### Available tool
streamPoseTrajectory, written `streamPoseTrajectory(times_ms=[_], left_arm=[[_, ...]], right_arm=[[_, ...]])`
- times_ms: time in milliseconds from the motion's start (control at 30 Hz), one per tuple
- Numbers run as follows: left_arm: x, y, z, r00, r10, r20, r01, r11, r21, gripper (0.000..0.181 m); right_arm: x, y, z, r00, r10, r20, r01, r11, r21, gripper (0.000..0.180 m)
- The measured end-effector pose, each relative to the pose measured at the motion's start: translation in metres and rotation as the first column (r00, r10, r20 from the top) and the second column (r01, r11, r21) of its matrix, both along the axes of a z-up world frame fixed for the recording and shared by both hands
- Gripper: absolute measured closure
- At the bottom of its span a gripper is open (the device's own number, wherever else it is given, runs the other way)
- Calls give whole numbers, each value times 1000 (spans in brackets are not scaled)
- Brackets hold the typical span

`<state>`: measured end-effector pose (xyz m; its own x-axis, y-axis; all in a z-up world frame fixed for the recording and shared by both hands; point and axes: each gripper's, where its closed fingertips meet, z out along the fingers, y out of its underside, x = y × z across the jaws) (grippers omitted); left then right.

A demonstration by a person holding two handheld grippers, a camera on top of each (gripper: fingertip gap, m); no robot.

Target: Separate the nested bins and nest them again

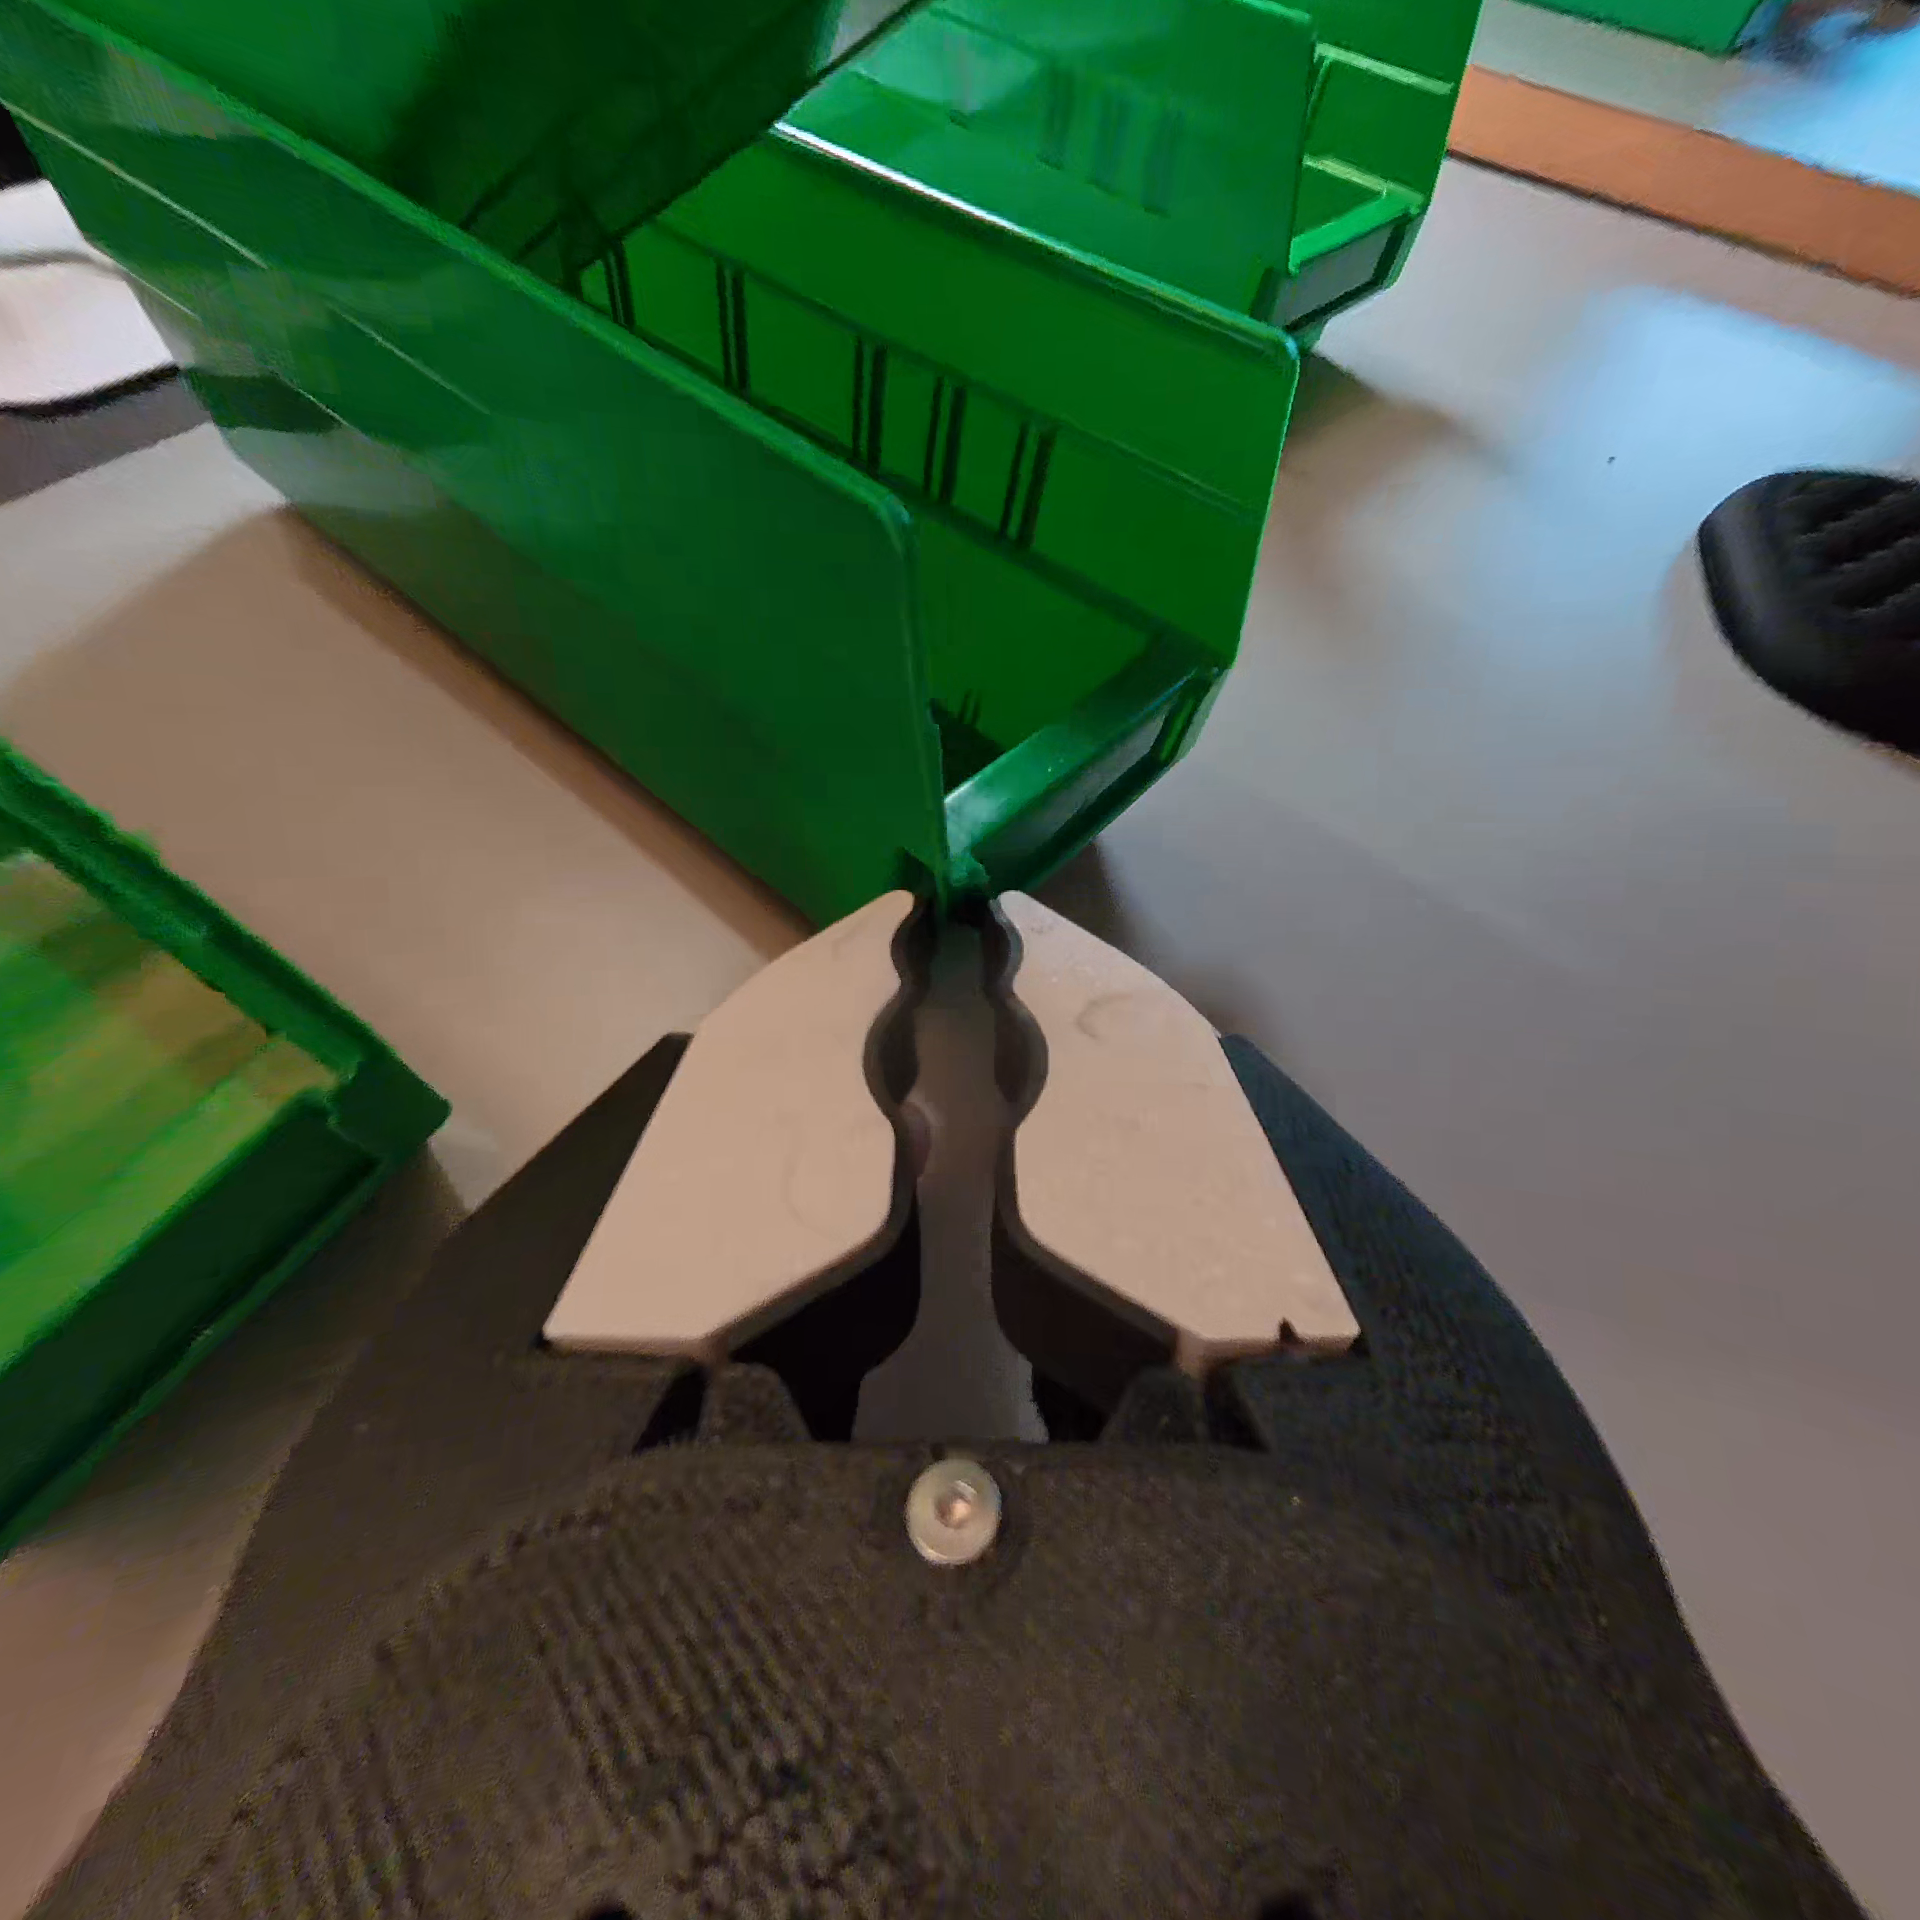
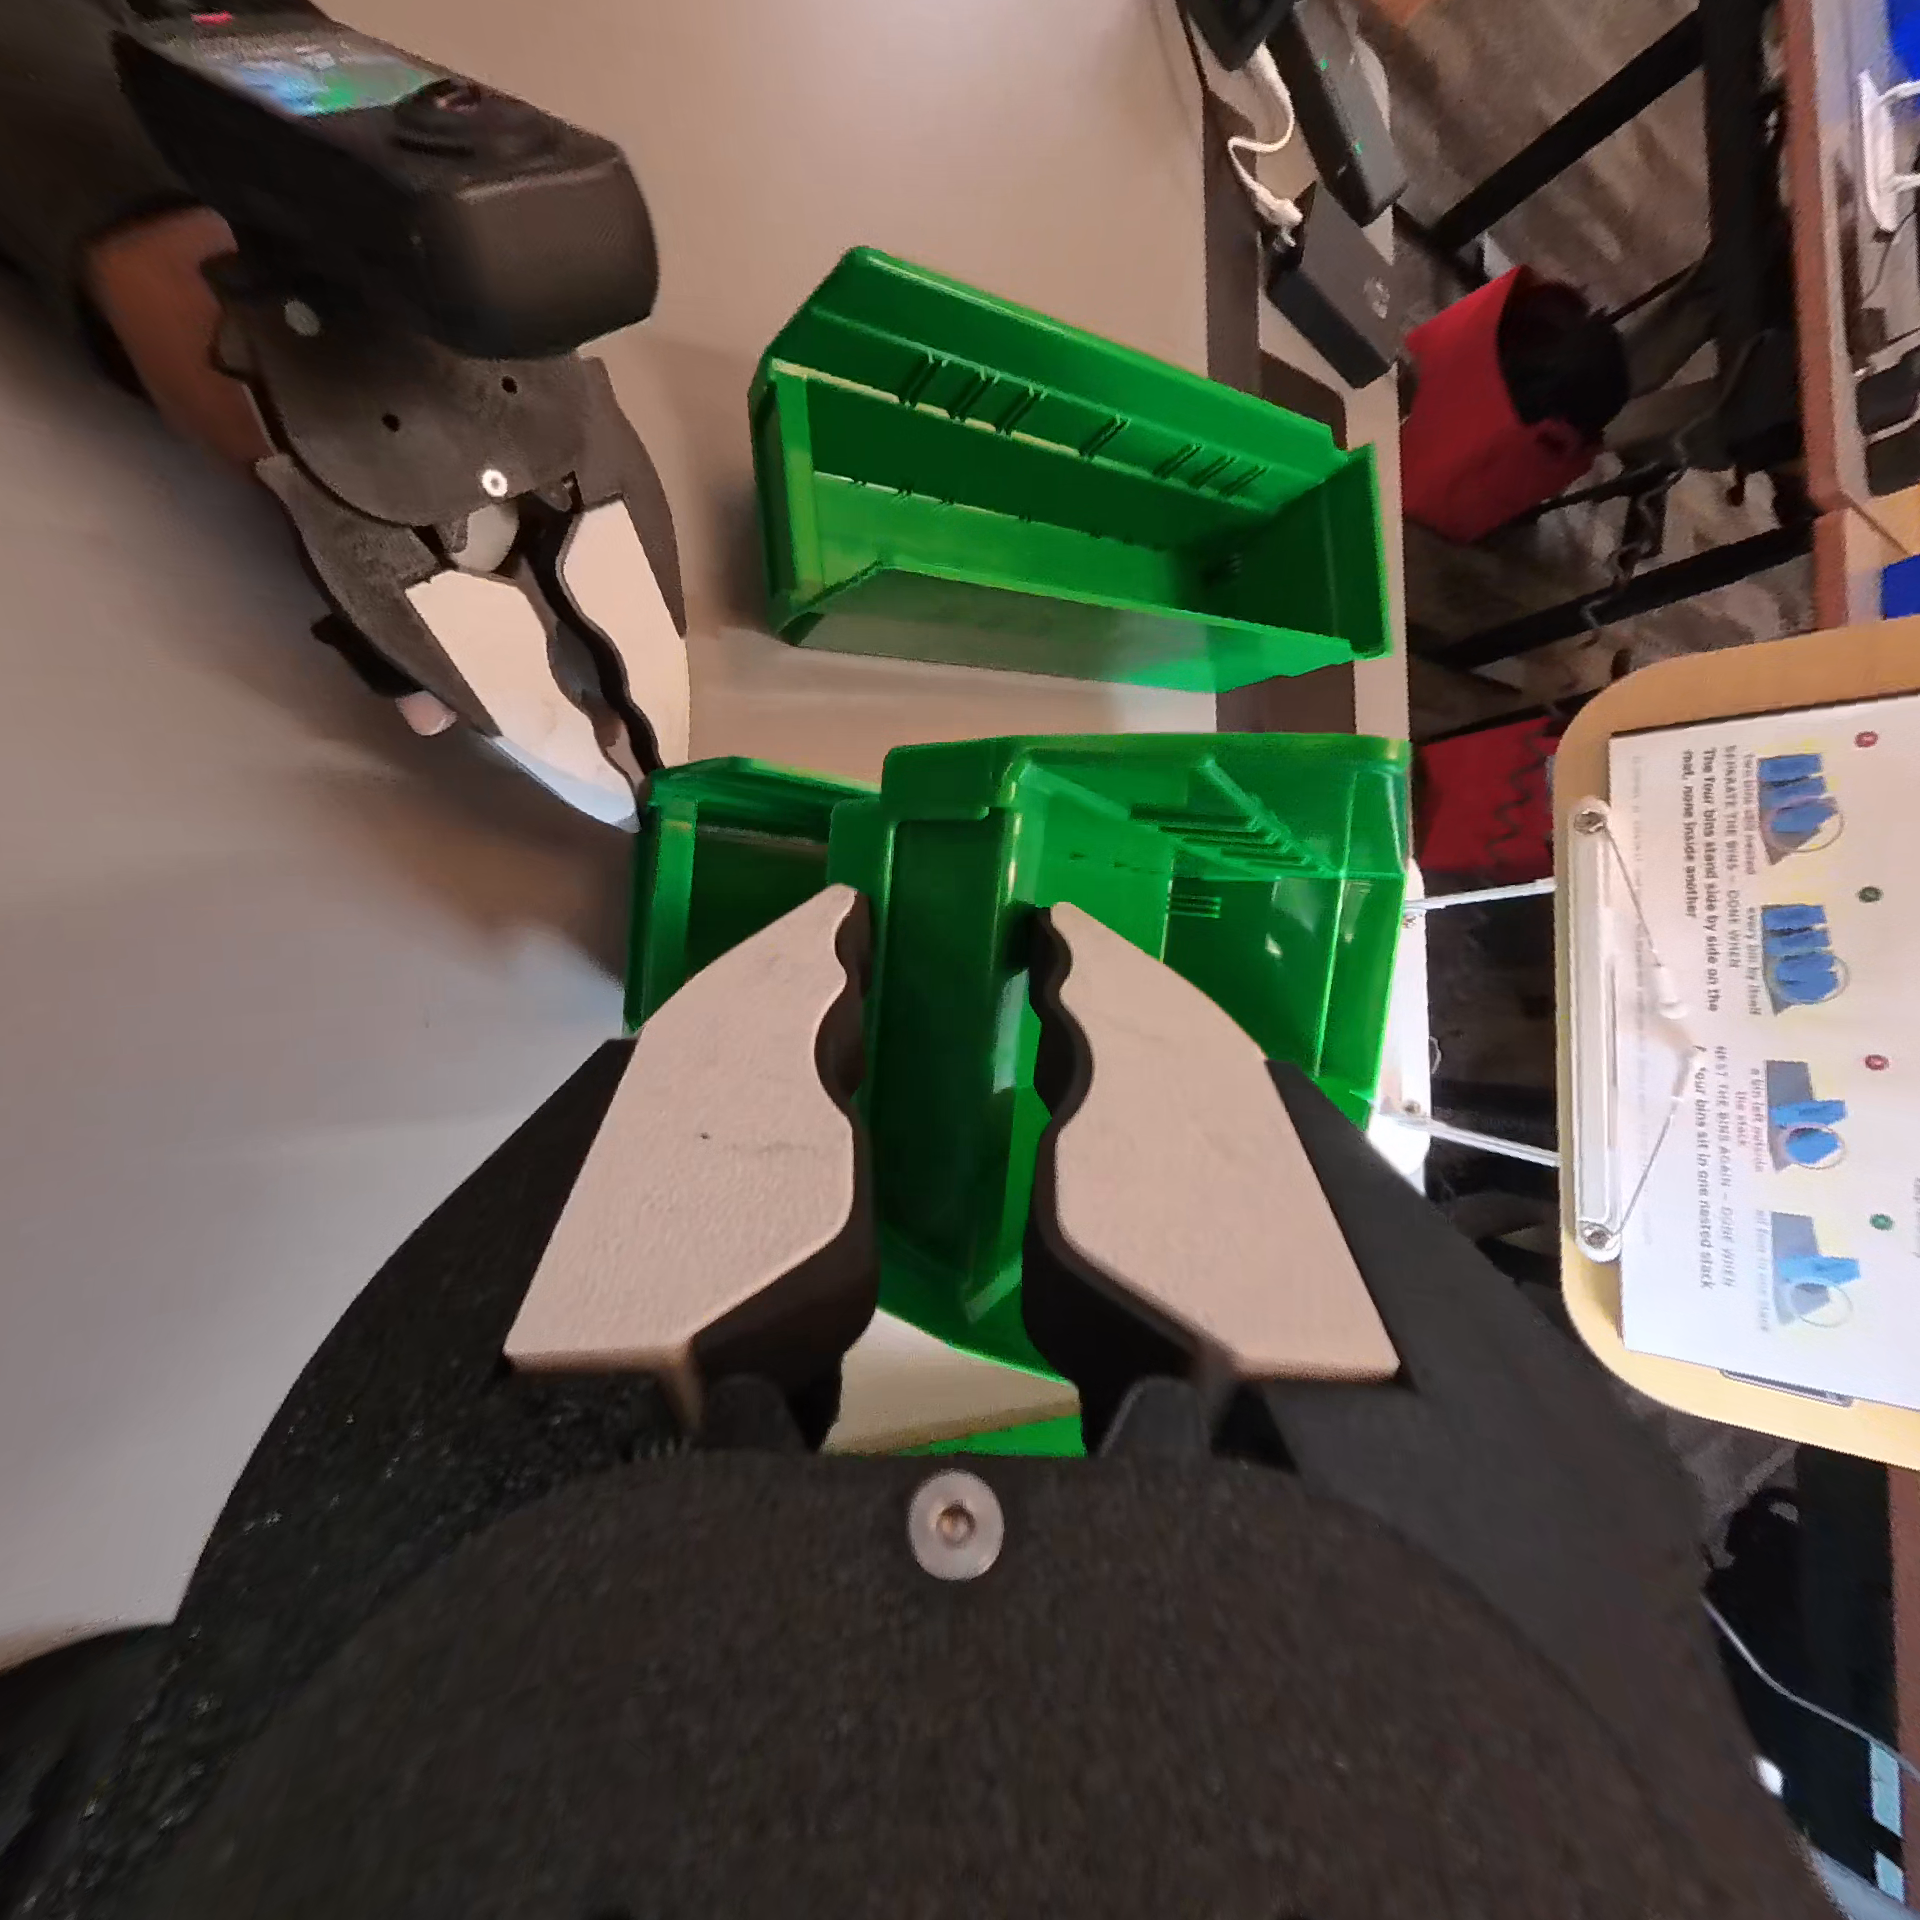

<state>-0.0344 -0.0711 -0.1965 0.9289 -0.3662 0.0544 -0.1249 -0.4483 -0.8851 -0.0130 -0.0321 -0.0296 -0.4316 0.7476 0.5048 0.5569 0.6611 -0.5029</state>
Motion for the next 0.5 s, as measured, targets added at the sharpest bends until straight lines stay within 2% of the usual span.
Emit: streamPoseTrajectory(times_ms=[33,167,300,400,500], left_arm=[[0,-1,-1,1000,-2,-25,2,1000,3,169],[-4,-5,0,998,9,-67,-8,1000,12,158],[-22,-8,36,985,111,-129,-82,975,208,154],[-11,-13,65,996,54,-67,-29,941,336,159],[7,-13,79,997,-53,54,30,933,358,157]], right_arm=[[-1,-1,-2,1000,5,13,-5,1000,-2,150],[-7,-7,-21,997,34,74,-38,998,52,150],[-9,-14,-38,995,49,88,-57,994,98,150],[-10,-17,-43,996,45,72,-52,994,98,150],[-11,-20,-50,997,42,67,-49,992,116,150]])
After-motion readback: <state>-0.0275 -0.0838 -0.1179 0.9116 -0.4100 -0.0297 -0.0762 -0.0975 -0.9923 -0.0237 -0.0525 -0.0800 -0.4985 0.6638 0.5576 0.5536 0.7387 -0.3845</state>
